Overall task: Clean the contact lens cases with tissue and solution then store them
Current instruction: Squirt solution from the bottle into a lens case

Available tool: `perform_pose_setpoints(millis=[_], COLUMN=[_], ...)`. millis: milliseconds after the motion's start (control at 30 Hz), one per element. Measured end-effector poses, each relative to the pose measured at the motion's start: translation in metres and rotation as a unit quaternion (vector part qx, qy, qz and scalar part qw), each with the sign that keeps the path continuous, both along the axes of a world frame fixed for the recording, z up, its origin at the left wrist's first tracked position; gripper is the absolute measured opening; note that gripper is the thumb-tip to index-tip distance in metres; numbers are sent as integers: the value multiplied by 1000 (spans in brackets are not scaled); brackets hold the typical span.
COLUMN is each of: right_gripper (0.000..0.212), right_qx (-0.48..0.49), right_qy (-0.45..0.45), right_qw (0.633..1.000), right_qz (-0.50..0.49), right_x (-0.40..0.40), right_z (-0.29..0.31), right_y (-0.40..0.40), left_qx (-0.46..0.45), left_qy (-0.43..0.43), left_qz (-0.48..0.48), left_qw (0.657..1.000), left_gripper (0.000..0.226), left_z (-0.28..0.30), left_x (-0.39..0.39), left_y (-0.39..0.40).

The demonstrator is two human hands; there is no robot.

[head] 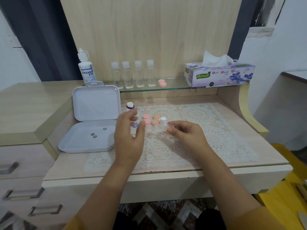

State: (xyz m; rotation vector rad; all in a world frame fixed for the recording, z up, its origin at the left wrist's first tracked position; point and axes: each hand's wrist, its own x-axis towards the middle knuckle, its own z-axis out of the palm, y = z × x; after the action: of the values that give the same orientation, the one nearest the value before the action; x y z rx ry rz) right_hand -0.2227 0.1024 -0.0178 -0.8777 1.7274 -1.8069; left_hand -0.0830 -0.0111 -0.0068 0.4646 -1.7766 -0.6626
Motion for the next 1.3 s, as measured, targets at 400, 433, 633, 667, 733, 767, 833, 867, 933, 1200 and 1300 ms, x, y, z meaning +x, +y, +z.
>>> perform_pose_setpoints(millis=[400, 433, 633, 667, 733, 767, 833, 867, 933, 1200, 1300], right_gripper=[18, 18, 16, 16, 15, 14, 14, 14, 15, 29, 30], right_qx=[-5, -4, -1, -1, 0, 2, 4, 4, 6, 19, 26], right_qy=[16, 20, 23, 23, 27, 31, 31, 32, 39, 56, 61], right_qw=[1000, 1000, 1000, 1000, 1000, 1000, 999, 999, 999, 998, 998], right_qz=[9, 10, 4, 6, 6, 5, 7, 8, 6, -9, -17], right_x=[1, 1, 3, 4, 5, 5, 5, 6, 6, 6, 6], right_z=[2, 2, 5, 5, 6, 7, 6, 7, 8, 8, 8], right_y=[2, 2, 2, 2, 3, 4, 4, 4, 4, 4, 4], left_qx=[179, 182, 198, 201, 205, 204, 200, 198, 198, 195, 197], left_qy=[-181, -179, -159, -156, -150, -149, -147, -146, -141, -133, -133], left_qz=[-169, -173, -188, -191, -197, -199, -199, -198, -198, -192, -188], left_qw=[952, 951, 949, 948, 947, 947, 948, 949, 950, 953, 953], left_gripper=[24, 21, 16, 18, 19, 18, 16, 15, 14, 18, 19], left_z=[-1, 0, 2, 2, 2, 2, 2, 1, 1, 3, 2], left_x=[-6, -6, -5, -4, -4, -4, -4, -4, -4, -5, -5], left_y=[-3, -3, -3, -3, -3, -4, -3, -4, -4, -4, -3])
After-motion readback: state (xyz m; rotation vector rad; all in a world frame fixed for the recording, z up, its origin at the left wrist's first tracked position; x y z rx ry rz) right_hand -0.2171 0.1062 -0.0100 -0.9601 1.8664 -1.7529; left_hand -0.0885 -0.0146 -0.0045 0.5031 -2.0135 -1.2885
